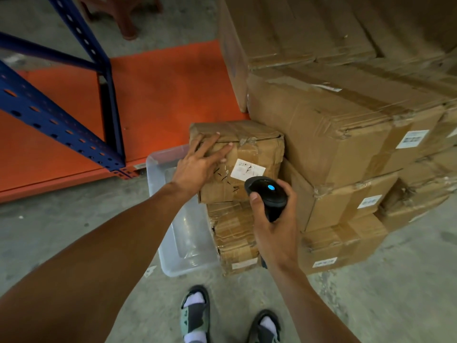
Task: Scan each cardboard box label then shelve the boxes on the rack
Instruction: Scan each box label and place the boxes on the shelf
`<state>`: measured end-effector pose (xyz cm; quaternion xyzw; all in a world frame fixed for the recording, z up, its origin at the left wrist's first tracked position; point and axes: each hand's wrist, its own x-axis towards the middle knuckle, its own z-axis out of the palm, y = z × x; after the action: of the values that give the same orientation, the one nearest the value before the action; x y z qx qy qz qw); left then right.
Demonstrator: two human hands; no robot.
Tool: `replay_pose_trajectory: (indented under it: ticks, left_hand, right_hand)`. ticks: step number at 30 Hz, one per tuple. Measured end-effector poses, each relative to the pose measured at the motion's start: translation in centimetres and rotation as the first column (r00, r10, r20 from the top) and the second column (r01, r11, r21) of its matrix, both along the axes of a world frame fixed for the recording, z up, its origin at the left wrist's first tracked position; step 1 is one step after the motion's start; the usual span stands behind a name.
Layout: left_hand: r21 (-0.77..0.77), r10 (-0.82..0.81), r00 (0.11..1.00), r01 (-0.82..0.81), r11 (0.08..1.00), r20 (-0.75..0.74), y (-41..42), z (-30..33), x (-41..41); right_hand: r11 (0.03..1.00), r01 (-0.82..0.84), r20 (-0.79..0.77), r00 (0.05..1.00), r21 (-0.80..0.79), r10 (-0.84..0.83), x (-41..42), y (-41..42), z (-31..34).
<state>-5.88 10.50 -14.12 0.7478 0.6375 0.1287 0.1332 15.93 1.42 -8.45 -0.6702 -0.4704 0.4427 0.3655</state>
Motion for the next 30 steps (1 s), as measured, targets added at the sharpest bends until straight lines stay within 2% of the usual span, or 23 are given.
replay_pose_trajectory:
  ticks: [10,15,19,24,30]
  left_hand:
    - [-0.004,-0.085,0.995,0.085,0.996,0.053,0.4,-0.6,-0.8]
    - [-0.144,-0.179,0.983,0.183,0.973,0.042,1.2,-0.7,-1.4]
    - [-0.165,-0.224,0.975,0.223,0.961,0.016,1.7,-1.2,-2.1]
    - [-0.213,-0.223,0.975,0.22,0.952,0.012,2.4,-1.1,-2.5]
    - [-0.188,-0.241,0.97,0.235,0.954,-0.011,2.3,-1.5,-2.6]
  right_hand:
    - [1.0,-0.004,-0.076,0.997,0.015,0.005,0.2,-0.3,-1.0]
    - [0.999,-0.015,-0.085,0.996,0.039,0.018,0.2,-0.5,-1.7]
    - [0.998,-0.014,-0.064,0.998,0.057,0.018,0.2,-0.9,-2.7]
    - [0.996,0.009,-0.088,0.996,0.089,-0.001,0.0,-1.2,-2.7]
    - [0.993,0.013,-0.105,0.994,0.118,-0.001,-0.1,-1.3,-2.2]
